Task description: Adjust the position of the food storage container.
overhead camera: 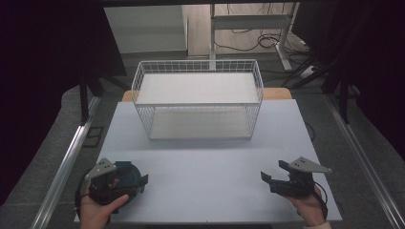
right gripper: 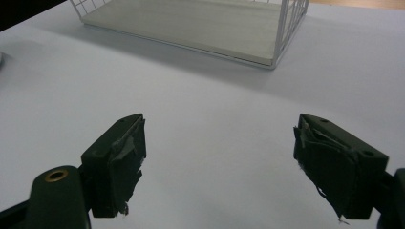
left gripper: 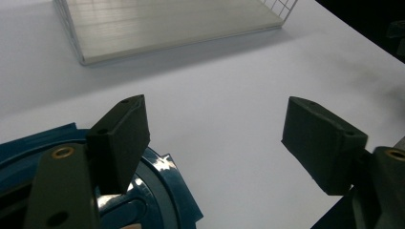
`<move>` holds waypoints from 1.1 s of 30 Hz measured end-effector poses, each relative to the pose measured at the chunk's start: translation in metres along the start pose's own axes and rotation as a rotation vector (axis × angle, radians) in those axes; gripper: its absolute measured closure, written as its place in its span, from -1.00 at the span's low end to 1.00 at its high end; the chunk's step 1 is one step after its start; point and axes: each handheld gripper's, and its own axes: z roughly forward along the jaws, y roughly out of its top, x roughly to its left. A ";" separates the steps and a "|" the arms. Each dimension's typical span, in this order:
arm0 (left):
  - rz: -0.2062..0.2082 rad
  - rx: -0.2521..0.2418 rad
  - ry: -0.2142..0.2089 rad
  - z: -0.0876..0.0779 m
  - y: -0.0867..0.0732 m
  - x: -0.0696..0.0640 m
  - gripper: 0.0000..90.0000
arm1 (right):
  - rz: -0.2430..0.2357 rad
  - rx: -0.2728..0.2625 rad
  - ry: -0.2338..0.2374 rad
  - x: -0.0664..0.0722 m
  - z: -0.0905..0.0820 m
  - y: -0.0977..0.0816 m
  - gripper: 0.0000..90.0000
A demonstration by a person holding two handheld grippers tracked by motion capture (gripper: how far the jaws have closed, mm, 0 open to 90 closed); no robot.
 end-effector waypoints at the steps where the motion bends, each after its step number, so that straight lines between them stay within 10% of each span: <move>1: 0.008 0.000 0.014 -0.001 0.000 0.001 -0.43 | 0.002 -0.002 0.001 0.000 0.000 0.000 -0.60; 15: 0.012 -0.011 0.099 -0.025 -0.001 0.019 -0.23 | 0.013 0.022 -0.020 -0.003 0.002 -0.002 -0.59; 33: -0.020 0.051 0.161 -0.056 -0.018 0.045 0.89 | 0.008 0.039 -0.044 -0.004 0.004 -0.003 -0.59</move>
